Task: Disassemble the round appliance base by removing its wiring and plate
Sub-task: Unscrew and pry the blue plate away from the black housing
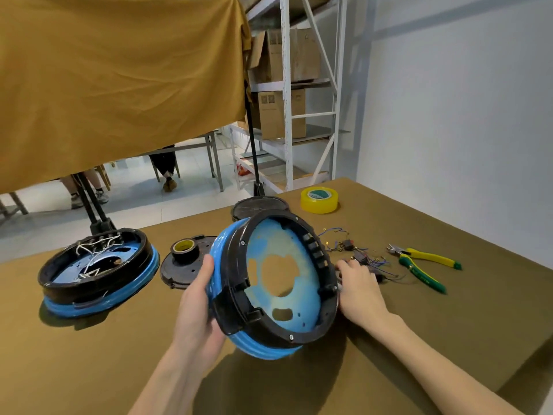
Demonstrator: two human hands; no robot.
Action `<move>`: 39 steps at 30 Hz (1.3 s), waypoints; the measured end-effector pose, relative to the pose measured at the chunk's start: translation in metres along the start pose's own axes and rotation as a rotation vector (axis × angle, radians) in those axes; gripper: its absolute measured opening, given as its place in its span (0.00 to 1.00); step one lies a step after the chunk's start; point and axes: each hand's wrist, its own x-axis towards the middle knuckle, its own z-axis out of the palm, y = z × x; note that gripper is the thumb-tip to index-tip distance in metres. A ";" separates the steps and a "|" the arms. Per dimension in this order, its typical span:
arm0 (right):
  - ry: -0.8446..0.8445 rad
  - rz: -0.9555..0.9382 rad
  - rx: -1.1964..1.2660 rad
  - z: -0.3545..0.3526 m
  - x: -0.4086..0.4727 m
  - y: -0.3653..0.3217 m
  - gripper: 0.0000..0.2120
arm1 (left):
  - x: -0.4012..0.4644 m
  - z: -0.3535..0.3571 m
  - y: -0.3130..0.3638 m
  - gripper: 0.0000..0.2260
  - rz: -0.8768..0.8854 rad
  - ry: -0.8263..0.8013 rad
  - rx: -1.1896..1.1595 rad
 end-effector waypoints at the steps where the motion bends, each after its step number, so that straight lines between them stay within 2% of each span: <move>1: 0.071 -0.033 0.101 -0.001 -0.002 -0.002 0.09 | 0.001 -0.002 -0.002 0.18 -0.037 -0.015 -0.047; 4: 0.318 0.027 0.428 -0.015 -0.004 -0.009 0.11 | 0.007 -0.010 -0.004 0.19 -0.065 -0.019 -0.144; 6: 0.441 0.075 0.541 -0.033 -0.003 -0.017 0.14 | 0.011 -0.016 -0.005 0.18 -0.078 -0.005 -0.186; 9: 0.495 -0.068 0.636 -0.059 -0.008 -0.045 0.13 | 0.014 -0.017 -0.009 0.18 -0.082 0.001 -0.191; 10: 0.439 -0.144 0.644 -0.063 -0.011 -0.058 0.12 | 0.013 -0.016 -0.011 0.17 -0.071 0.018 -0.184; 12: 0.169 -0.254 0.716 -0.066 -0.017 -0.086 0.07 | 0.012 -0.011 -0.014 0.17 -0.044 0.030 -0.172; 14: -0.151 -0.260 0.859 -0.066 -0.020 -0.116 0.09 | 0.009 -0.006 -0.015 0.18 -0.006 0.000 -0.134; 15: -0.222 -0.254 0.919 -0.065 -0.020 -0.128 0.10 | 0.008 -0.003 -0.015 0.19 0.020 -0.027 -0.106; 19: -0.071 -0.311 0.945 -0.059 -0.021 -0.153 0.08 | 0.001 0.003 -0.018 0.20 0.108 -0.049 -0.027; 22: -0.033 -0.330 1.007 -0.056 -0.023 -0.156 0.06 | -0.001 0.005 -0.013 0.18 0.198 -0.032 0.010; 26: -0.195 -0.365 1.235 -0.068 -0.013 -0.147 0.11 | -0.003 0.004 0.003 0.16 0.442 -0.041 0.214; 30: -0.333 -0.219 1.375 -0.059 -0.011 -0.139 0.12 | -0.001 0.001 0.006 0.13 0.829 0.001 0.591; 32: -0.394 -0.133 1.404 -0.051 -0.013 -0.131 0.13 | 0.001 0.000 0.005 0.11 0.957 -0.002 0.767; 36: -0.514 0.012 1.402 -0.040 -0.014 -0.101 0.24 | 0.006 -0.006 -0.006 0.09 1.020 -0.113 1.092; 39: -0.528 0.122 1.167 -0.037 -0.014 -0.076 0.30 | 0.009 -0.008 -0.023 0.11 0.993 -0.217 1.366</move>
